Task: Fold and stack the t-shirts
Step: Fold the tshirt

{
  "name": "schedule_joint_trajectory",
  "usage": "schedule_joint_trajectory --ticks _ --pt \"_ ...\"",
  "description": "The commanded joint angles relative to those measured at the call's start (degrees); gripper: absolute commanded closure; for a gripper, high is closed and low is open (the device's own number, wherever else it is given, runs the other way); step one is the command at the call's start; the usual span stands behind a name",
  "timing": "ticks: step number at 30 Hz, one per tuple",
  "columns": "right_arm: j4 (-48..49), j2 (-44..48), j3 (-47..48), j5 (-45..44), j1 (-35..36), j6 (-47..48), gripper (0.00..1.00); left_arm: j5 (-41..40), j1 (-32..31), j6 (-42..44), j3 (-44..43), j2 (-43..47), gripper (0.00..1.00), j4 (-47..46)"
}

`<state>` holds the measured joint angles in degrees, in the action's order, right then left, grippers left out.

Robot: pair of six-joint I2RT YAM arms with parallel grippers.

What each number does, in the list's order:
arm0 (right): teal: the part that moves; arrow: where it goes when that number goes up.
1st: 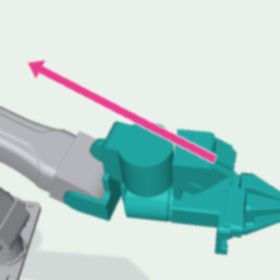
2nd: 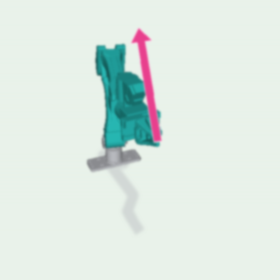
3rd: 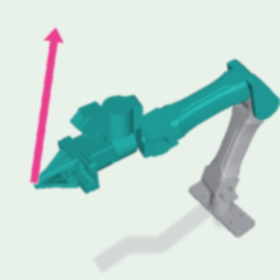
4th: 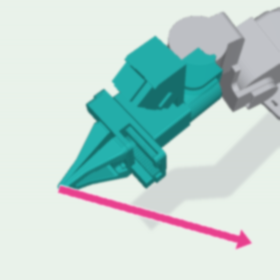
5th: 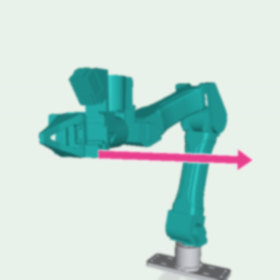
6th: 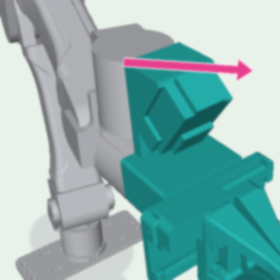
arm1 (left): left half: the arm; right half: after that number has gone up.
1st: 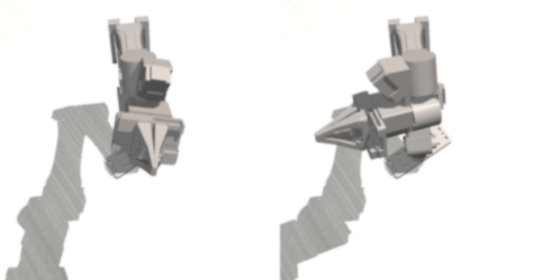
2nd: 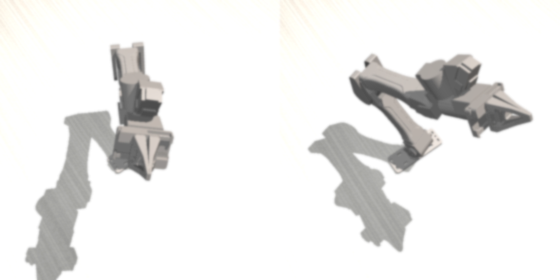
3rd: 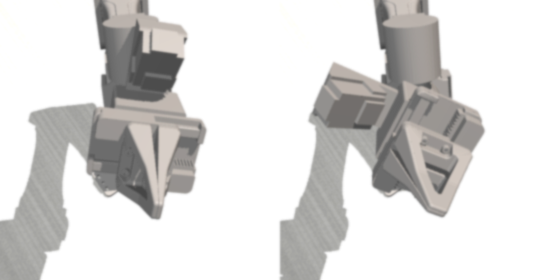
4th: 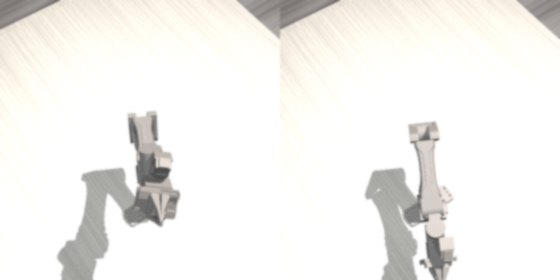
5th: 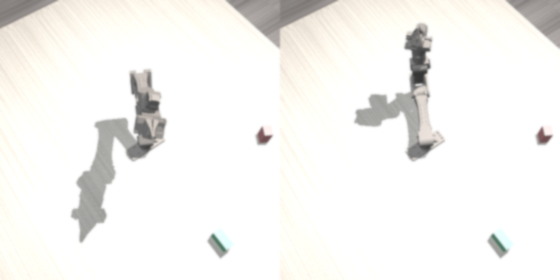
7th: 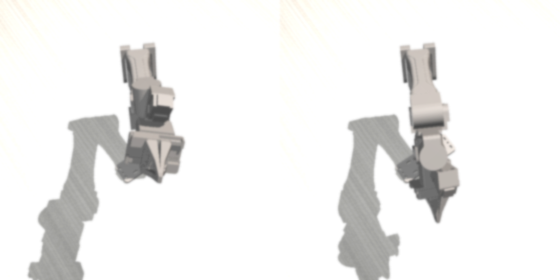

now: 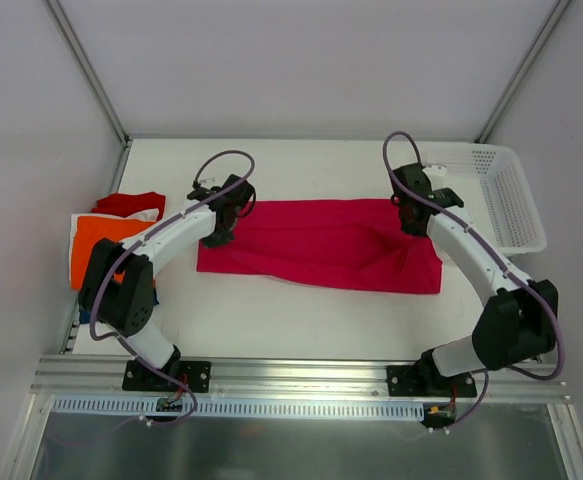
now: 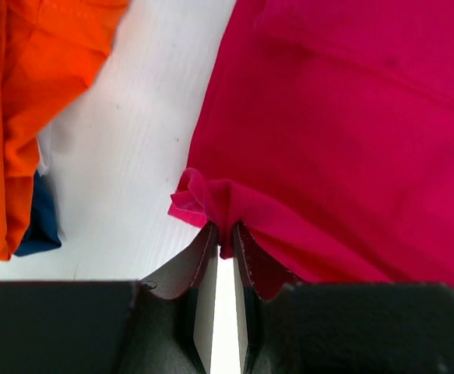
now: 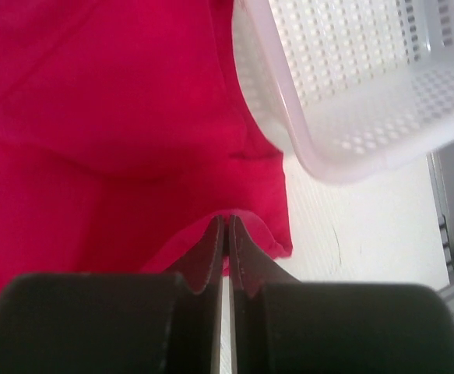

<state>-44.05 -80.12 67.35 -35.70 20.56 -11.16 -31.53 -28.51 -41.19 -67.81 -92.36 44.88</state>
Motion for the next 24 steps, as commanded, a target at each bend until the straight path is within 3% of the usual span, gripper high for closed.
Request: schedule_joint_trajectory --ticks 1,12,24 --pt "3.1 -5.3 6.9 2.9 -3.1 5.2 1.00 0.9 2.6 4.1 -4.3 -3.0 0.89 0.4" --pt "3.1 -23.1 22.7 6.2 -9.0 10.2 1.00 3.2 4.5 8.1 -12.9 -14.3 0.89 0.5" --pt "2.2 -29.3 29.8 6.9 -13.6 12.4 1.00 1.1 5.7 7.3 -12.3 -15.0 0.94 0.5"
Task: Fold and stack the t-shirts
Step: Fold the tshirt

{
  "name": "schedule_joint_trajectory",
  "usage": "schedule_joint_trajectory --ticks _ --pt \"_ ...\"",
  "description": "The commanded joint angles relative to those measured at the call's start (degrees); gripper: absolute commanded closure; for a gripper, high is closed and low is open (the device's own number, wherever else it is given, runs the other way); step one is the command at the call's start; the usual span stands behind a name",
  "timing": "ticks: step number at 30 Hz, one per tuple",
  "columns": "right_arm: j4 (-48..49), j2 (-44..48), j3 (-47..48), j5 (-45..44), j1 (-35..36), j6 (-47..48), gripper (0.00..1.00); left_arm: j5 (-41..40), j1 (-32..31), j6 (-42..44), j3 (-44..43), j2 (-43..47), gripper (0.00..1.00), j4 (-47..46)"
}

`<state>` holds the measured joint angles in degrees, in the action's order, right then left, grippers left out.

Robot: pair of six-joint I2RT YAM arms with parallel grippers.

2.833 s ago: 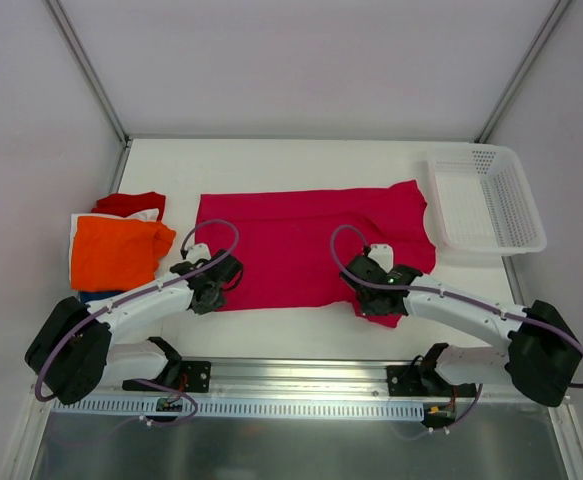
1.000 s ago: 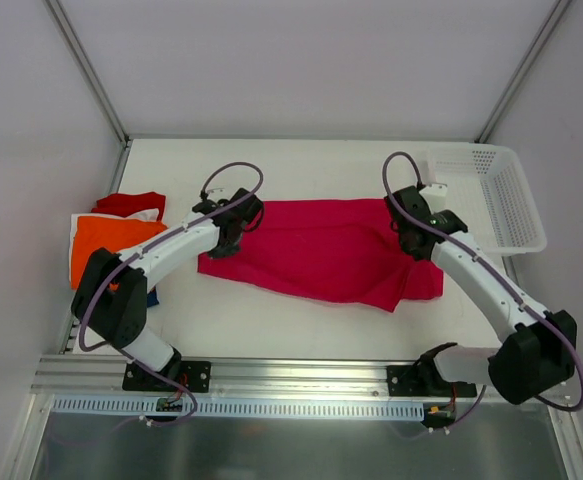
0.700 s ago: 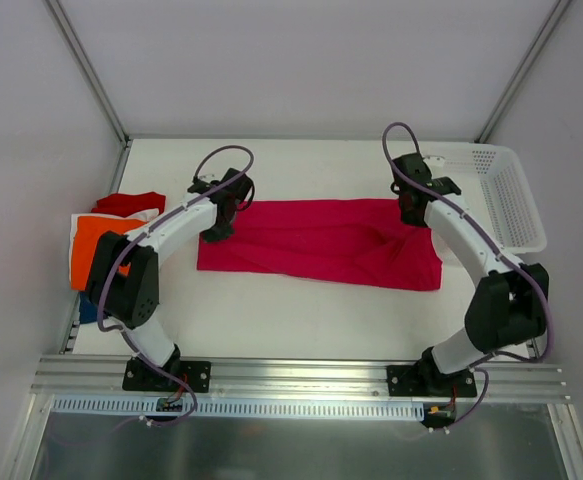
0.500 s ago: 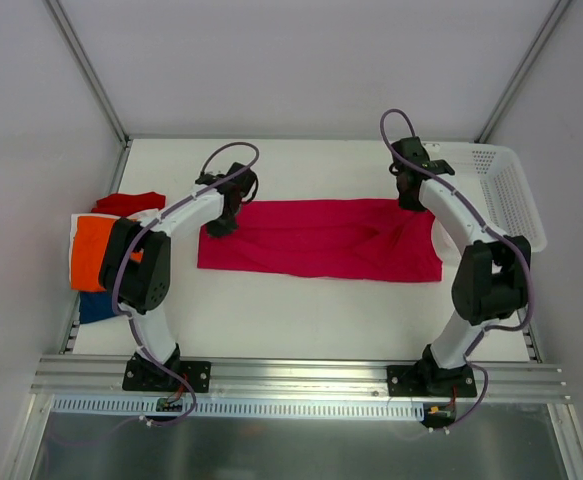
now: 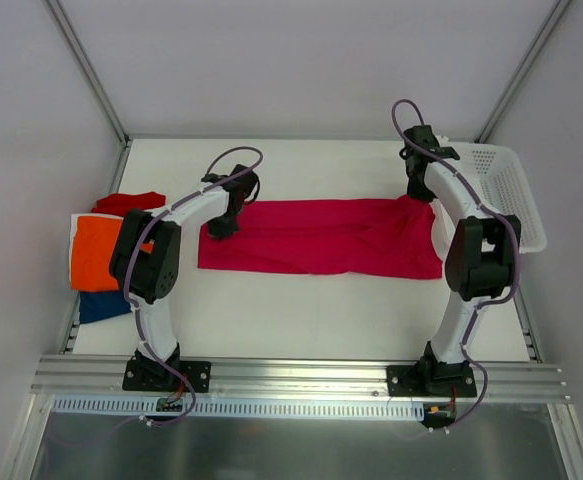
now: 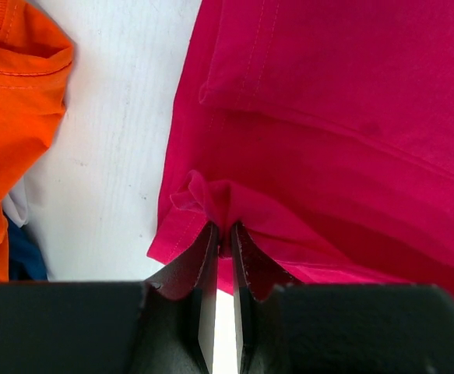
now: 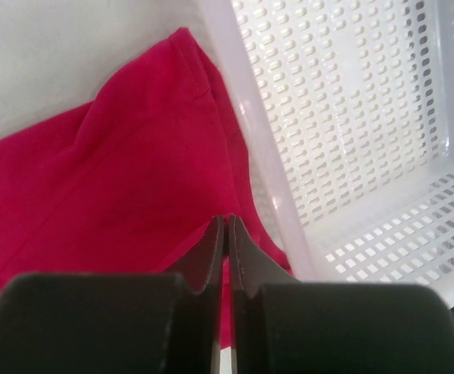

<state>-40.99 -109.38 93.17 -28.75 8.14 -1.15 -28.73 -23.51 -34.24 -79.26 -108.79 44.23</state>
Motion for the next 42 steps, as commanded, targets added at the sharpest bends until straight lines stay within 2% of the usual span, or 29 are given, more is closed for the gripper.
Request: schedule_joint_trajectory --ticks 1,15,22,23,25,26,27,28,29,32,34,37,40,42 --pt "-1.2 -0.4 4.7 -0.2 -1.5 2.7 1.00 -1.8 0.7 0.3 -1.1 1.5 0.93 1.0" --pt "-3.8 -6.1 10.6 -1.3 -3.5 3.7 1.00 -2.1 2.1 2.1 -4.4 -1.7 0.92 1.0" --pt "-3.7 -7.4 9.9 -1.3 -3.4 3.1 1.00 -1.9 2.5 2.8 -5.8 -3.4 0.76 1.2" --pt "-3.8 -7.6 9.9 -1.5 -3.4 3.0 1.00 -2.6 2.5 2.6 -5.7 -3.4 0.62 1.2" --pt "-3.5 -7.9 10.1 -1.7 -3.5 3.1 0.99 -3.8 2.5 2.1 -5.5 -3.3 0.28 1.0" --pt "-3.0 -8.0 10.3 -1.7 -3.5 3.2 0.92 -5.7 2.5 1.5 -5.5 -2.5 0.04 1.0" --pt "-2.5 -8.0 10.4 -2.1 -3.5 3.2 0.53 -6.6 2.6 1.2 -5.7 -2.1 0.01 0.9" --pt "-1.6 -7.9 10.2 -2.3 -3.5 3.3 0.31 -7.6 2.5 0.8 -6.2 -1.6 0.01 0.9" --pt "1.2 -7.1 9.8 -2.1 -3.5 3.6 0.17 -9.6 2.6 0.4 -6.6 -0.5 0.01 0.9" --pt "5.1 -5.0 9.8 -2.4 -3.3 4.5 0.15 -12.0 2.5 -1.1 -8.3 3.8 0.01 0.9" --pt "7.1 -1.1 9.4 -2.7 -3.4 5.4 0.09 -12.4 2.4 -1.4 -9.2 6.4 0.01 0.7" --pt "8.0 4.7 9.0 -1.7 -3.3 6.9 0.07 -12.0 1.3 -0.5 -9.2 10.3 0.01 0.7" --pt "7.1 11.3 6.1 0.4 -2.6 6.9 0.08 -10.9 -1.3 -1.6 -5.9 13.9 0.01 0.6" --pt "7.5 16.8 0.5 2.6 -1.3 6.4 0.08 -11.0 -3.3 -2.2 -3.0 15.5 0.03 0.2"
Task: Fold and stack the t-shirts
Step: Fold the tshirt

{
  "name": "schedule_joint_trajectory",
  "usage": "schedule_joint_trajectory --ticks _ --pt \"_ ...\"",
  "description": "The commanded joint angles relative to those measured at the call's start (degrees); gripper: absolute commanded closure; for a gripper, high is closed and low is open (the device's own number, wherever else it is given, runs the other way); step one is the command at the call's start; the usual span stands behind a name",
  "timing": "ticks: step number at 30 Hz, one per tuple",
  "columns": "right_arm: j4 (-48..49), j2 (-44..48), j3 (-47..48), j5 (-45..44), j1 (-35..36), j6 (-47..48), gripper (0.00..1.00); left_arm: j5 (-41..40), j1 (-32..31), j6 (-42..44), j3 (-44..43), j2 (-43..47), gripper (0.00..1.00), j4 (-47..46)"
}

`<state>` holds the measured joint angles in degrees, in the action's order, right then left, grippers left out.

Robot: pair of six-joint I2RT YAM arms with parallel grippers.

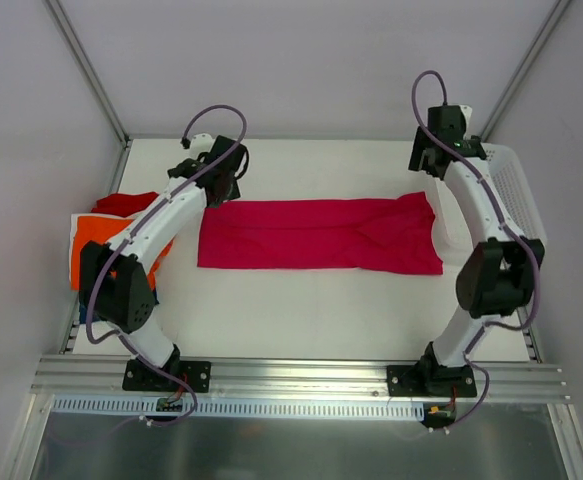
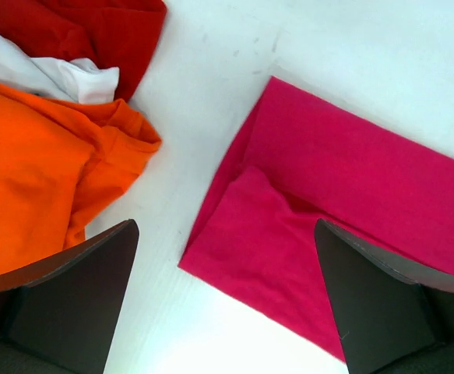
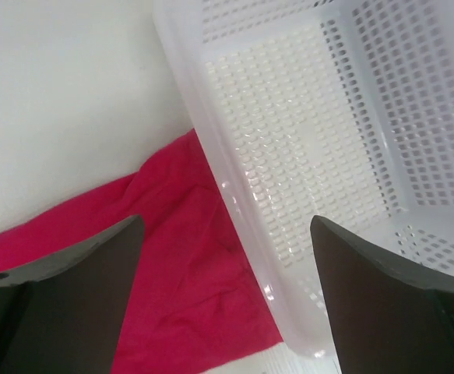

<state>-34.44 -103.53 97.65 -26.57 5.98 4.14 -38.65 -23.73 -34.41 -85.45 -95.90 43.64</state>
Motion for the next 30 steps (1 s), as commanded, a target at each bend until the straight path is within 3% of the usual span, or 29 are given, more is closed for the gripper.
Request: schedule_joint_trajectory --ticks 1,6,10,13,14,16,18,20,30 --pt "1.3 12.7 -6.1 1.2 1.7 0.5 0.08 -1.4 -5.1 -2.3 3.9 2.7 0.03 0.9" --pt "3.7 20.5 -19.5 9.1 4.7 -3.4 0.10 3.8 -7.2 -3.5 7.8 1.0 0.06 -0.3" --pt "4.4 20.9 -23.2 12.1 6.7 -4.1 0.15 6.8 -7.1 -2.2 9.7 -1.0 0.08 -4.3" --pt "4.9 19.4 -24.3 14.6 6.6 -5.9 0.39 9.5 -7.1 -0.8 8.6 -3.1 0.12 -6.1" --pt "4.7 18.8 -24.3 15.0 6.7 -6.2 0.63 9.6 -7.2 -0.5 8.1 -3.9 0.13 -6.2" --pt "3.9 16.4 -23.6 15.1 6.7 -6.8 0.88 8.9 -7.1 0.0 6.9 -6.0 0.14 -6.3" --pt "3.2 13.1 -22.6 15.1 6.7 -6.8 0.95 8.9 -6.9 0.5 5.9 -7.5 0.14 -6.1" --pt "0.7 10.4 -20.0 15.2 6.8 -6.9 0.99 9.4 -6.5 0.9 5.6 -9.5 0.14 -6.2" --pt "-4.7 -2.6 -15.3 15.8 6.9 -8.2 0.99 11.8 -6.2 0.1 8.6 -13.2 0.15 -6.0"
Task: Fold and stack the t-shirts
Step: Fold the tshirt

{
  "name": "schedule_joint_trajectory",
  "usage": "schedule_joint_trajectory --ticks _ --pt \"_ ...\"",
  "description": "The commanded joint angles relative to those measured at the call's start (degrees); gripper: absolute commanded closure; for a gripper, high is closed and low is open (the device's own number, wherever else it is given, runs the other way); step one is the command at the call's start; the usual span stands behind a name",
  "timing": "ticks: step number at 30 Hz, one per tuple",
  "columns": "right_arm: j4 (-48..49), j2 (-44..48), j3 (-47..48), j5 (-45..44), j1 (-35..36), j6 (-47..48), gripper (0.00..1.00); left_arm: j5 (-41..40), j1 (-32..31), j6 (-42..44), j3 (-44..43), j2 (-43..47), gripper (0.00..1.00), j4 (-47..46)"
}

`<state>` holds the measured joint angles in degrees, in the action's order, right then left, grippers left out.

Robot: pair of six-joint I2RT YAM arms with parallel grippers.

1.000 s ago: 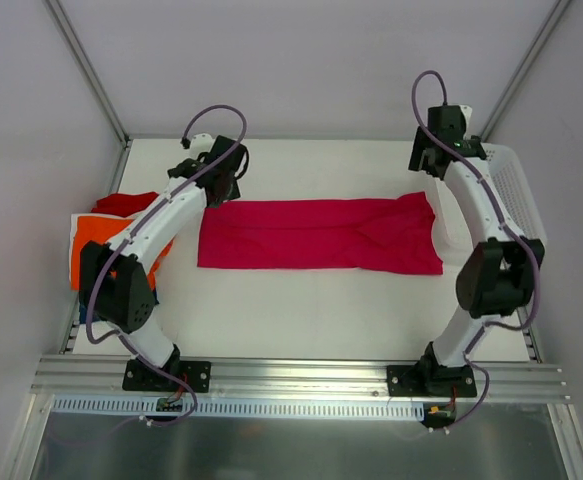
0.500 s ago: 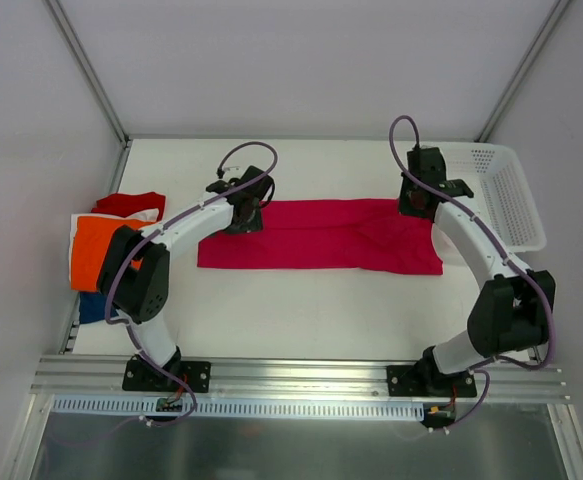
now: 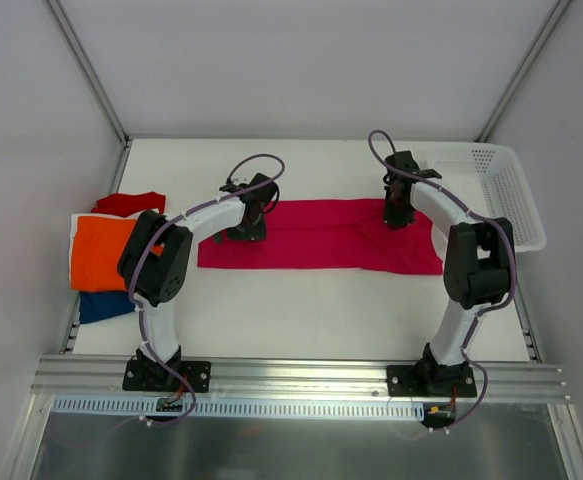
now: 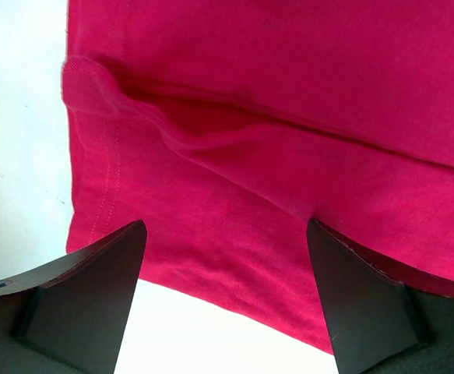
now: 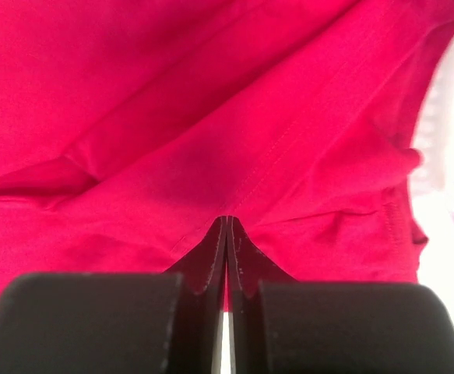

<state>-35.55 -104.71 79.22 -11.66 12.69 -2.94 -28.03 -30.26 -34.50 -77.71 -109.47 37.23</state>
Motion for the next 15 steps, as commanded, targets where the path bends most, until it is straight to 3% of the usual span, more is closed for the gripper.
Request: schedule_joint_trajectory --ticks 1,15 --pt "-4.1 -3.4 3.7 0.8 0.1 -1.2 0.99 2.0 0.5 0.2 1.5 0.4 0.15 0.4" --pt "-8.3 -15.2 13.7 2.5 0.8 -1.6 0.99 2.1 -2.9 -5.2 13.4 5.7 0.16 0.4"
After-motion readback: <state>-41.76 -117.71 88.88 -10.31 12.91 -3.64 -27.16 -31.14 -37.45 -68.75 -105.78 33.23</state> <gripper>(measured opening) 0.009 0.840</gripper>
